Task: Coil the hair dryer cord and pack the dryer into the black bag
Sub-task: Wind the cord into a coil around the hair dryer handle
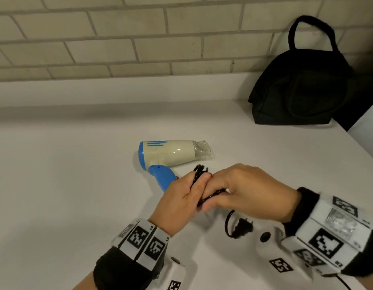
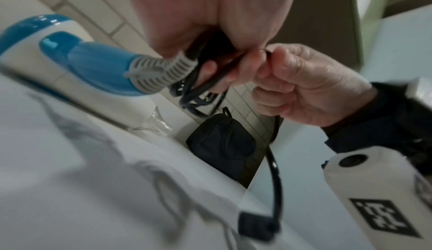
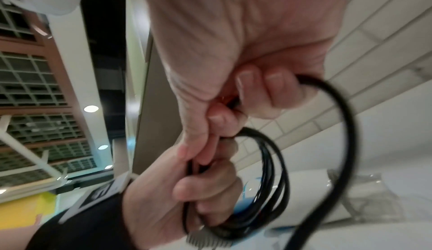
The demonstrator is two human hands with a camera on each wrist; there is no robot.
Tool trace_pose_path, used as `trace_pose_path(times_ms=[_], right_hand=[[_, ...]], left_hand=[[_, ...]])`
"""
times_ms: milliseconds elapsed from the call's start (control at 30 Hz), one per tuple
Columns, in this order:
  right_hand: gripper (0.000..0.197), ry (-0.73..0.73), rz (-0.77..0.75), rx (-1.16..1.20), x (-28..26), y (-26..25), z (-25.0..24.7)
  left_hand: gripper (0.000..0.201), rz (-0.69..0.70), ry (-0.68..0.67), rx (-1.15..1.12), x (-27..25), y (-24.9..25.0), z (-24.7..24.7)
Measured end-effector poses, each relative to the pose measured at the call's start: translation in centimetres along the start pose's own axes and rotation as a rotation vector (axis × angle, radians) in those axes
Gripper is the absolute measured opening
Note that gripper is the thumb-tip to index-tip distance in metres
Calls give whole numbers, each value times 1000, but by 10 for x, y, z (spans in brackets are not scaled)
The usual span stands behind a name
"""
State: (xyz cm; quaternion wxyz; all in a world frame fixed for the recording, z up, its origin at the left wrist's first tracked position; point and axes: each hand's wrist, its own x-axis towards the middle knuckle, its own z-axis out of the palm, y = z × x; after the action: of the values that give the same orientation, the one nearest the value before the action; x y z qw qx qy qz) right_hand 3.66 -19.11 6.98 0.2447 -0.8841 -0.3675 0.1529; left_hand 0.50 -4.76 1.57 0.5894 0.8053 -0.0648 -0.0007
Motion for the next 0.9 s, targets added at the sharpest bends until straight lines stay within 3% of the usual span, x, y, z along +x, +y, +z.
trace_pose_path(times_ms=[100,233,400,567,733,900], right_hand=[[8,59,29,210,1,13,-6],[9,136,15,267,3,24,-9],[20,223,-47,3,8,42,-8],[29,175,48,-337,9,50,3],[32,162,144,-377,13,46,24],[29,12,190,-371,13,52,41]], left_hand=[[32,-92,-46,-151,-4,4,-5],[24,-99,-52,-145,-6,3,-10],[41,-183,-83,-191,-5,-2,-21],[52,-207,-90,-381,-5,-4,-28],[42,-199,-58,-574,-5,-13,-32],[60,-160,-40,-704,-5,-14,-42]])
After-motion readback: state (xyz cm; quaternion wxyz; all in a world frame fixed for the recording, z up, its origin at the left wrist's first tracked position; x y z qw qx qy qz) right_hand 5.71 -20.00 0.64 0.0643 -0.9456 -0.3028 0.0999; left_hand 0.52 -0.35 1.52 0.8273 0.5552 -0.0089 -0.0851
